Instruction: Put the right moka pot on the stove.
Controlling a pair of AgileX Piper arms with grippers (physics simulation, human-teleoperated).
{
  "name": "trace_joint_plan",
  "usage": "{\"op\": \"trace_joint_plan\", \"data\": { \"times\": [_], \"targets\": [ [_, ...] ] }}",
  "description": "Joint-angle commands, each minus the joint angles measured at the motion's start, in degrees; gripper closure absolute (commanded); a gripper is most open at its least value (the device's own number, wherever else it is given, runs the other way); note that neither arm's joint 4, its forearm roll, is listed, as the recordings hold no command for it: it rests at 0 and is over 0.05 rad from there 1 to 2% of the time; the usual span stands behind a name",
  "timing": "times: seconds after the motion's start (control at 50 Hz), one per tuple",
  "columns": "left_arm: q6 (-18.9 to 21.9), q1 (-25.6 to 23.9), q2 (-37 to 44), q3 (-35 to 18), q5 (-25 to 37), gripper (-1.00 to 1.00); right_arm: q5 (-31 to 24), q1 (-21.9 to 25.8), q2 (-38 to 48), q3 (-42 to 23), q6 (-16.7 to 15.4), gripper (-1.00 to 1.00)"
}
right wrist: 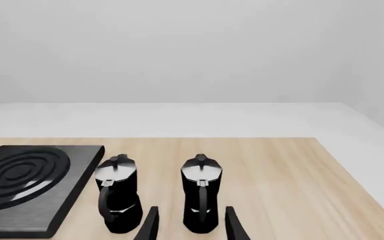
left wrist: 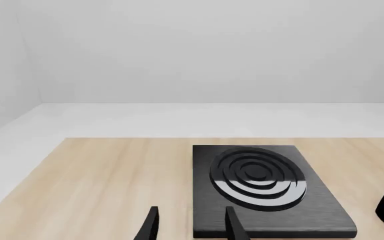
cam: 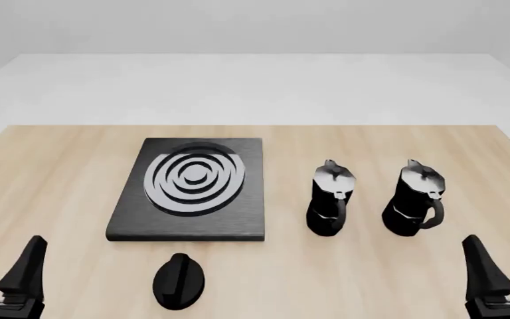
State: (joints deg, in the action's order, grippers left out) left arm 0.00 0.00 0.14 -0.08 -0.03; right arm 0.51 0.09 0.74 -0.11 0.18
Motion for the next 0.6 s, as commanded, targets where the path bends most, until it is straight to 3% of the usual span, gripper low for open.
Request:
{"op": "trace_joint_plan", "data": {
  "times": [0.02,0.06,0.08,0.1,0.12,0.28,0.3,0.36,0.6],
  "targets": [
    [0.00,0.00,0.29,-0.17,-0.07,-1.00,4.90,-0.11,6.65,-0.12,0.28,-1.00],
    [0.00,0.00,0.29,-0.17,-0.07,-1.00,6.07,-0.15,7.60,-0.09,0.08,-1.00],
    [0.00,0.00,0.29,-0.17,-0.07,-1.00,9.07,-0.74,11.19,0.01,-0.90,-1.00],
    [0.00,0.00,0.29,-0.17,-0.07,-1.00,17.58,-1.07,21.84,0.00,-0.55,-1.00],
    [0.00,0.00,0.29,-0.17,-0.07,-1.00,21.12,-1.51,26.35,0.09,-0.81,-1.00],
    [0.00,0.00,0.29,-0.17,-0.07,-1.00,37.74,-4.04,46.54,0.10,-0.16,-1.00],
    [0.00,0.00,0.29,-0.17,-0.07,-1.00,44.14,-4.13,54.54,0.10,-0.24,-1.00],
    [0.00,0.00,0.29,-0.17,-0.07,-1.00,50.89,-4.26,62.49,0.10,-0.25,-1.00],
    [0.00,0.00,0.29,-0.17,-0.07,-1.00,64.45,-5.17,78.61,0.11,0.41,-1.00]
  ]
}}
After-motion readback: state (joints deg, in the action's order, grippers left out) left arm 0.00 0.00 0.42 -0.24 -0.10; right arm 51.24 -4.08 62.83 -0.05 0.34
